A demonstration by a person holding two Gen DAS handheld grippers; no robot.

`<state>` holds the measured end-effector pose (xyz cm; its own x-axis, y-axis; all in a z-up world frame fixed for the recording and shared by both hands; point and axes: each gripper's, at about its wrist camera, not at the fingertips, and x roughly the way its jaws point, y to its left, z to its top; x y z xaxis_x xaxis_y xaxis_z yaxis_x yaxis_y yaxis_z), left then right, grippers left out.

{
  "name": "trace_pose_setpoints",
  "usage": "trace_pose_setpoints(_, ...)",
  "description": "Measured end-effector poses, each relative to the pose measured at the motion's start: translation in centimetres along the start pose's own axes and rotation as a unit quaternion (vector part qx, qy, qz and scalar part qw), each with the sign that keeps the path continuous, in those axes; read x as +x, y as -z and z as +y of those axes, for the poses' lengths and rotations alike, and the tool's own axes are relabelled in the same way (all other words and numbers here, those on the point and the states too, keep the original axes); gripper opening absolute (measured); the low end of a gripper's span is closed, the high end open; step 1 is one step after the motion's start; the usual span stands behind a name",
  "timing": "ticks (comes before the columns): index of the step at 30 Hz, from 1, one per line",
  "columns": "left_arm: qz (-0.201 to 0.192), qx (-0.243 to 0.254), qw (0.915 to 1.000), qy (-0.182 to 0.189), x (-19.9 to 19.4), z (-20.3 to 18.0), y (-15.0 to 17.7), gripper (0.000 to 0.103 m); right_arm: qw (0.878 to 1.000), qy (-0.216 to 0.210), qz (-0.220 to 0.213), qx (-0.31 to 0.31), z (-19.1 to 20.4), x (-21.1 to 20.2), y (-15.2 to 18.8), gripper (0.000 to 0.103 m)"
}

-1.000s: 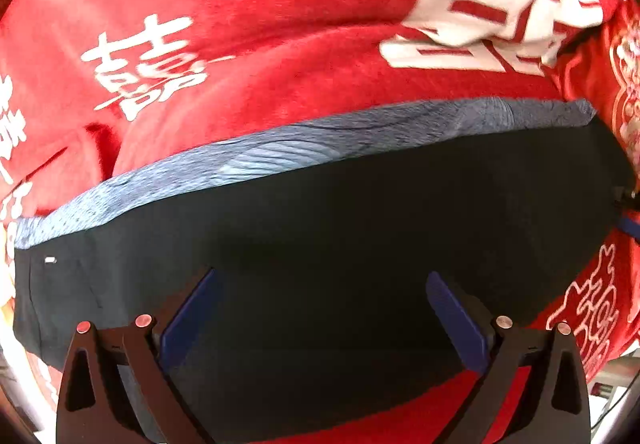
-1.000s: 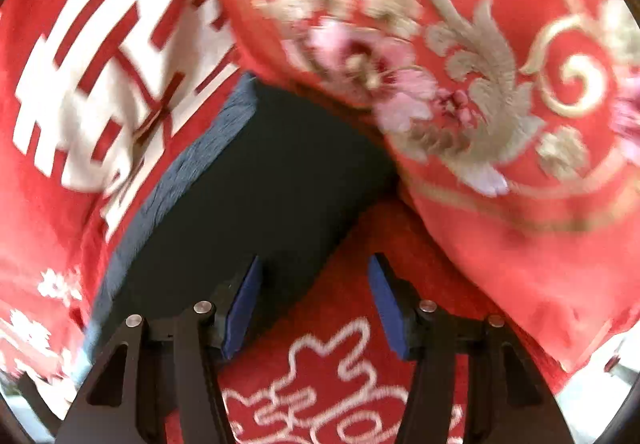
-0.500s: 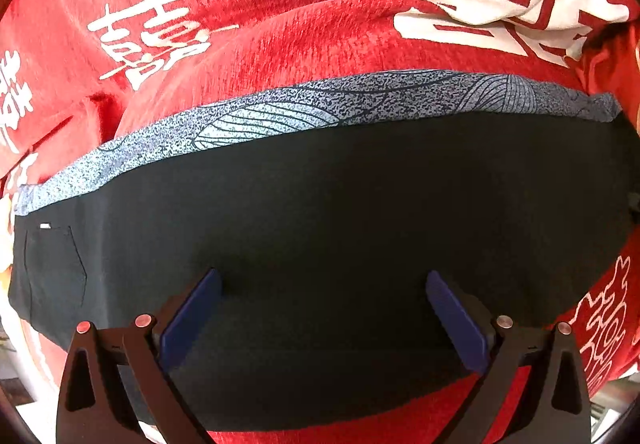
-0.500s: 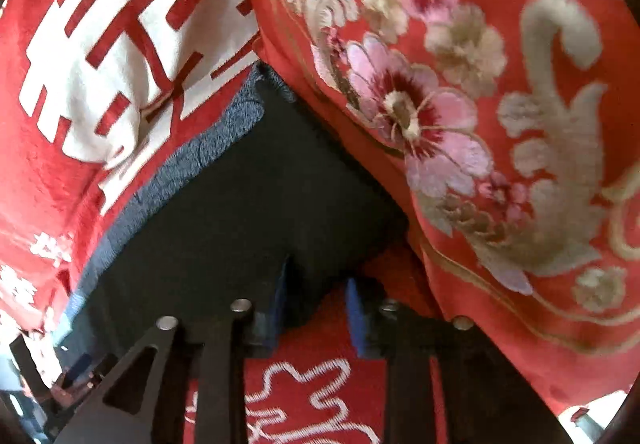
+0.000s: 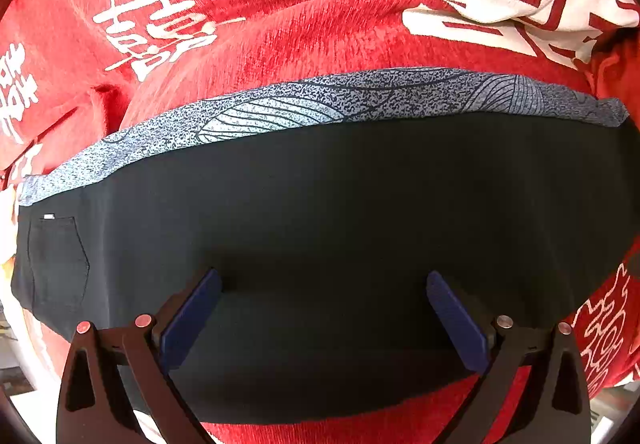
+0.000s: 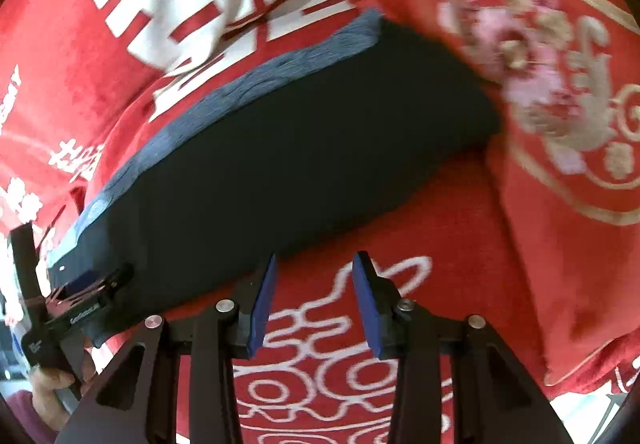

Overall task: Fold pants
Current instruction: 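Press the folded trousers flat with the left gripper while the right gripper holds the end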

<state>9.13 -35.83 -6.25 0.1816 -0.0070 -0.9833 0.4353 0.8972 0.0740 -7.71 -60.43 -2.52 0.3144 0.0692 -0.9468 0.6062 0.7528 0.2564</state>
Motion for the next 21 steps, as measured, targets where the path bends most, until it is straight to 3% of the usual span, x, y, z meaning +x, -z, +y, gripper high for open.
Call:
trace_pose_setpoints(5, 0.001, -0.002, 1.0000, -0.002, 0.0, -0.1, 0.1, 0.103, 1.000, -0.012, 0.010, -0.001, 0.4, 1.0, 0.0, 0.043)
trace_pose_setpoints(11, 0.001, 0.001, 1.0000, -0.005, 0.0, -0.1, 0.1, 0.103, 0.999, -0.013, 0.018, 0.033, -2.2, 0.9, 0.4, 0.049)
trace_pose_setpoints(21, 0.000, 0.014, 0.9998, -0.012, 0.0, -0.2, 0.1, 0.103, 0.992, -0.090, 0.005, 0.086, -5.0, 0.5, 1.0, 0.051)
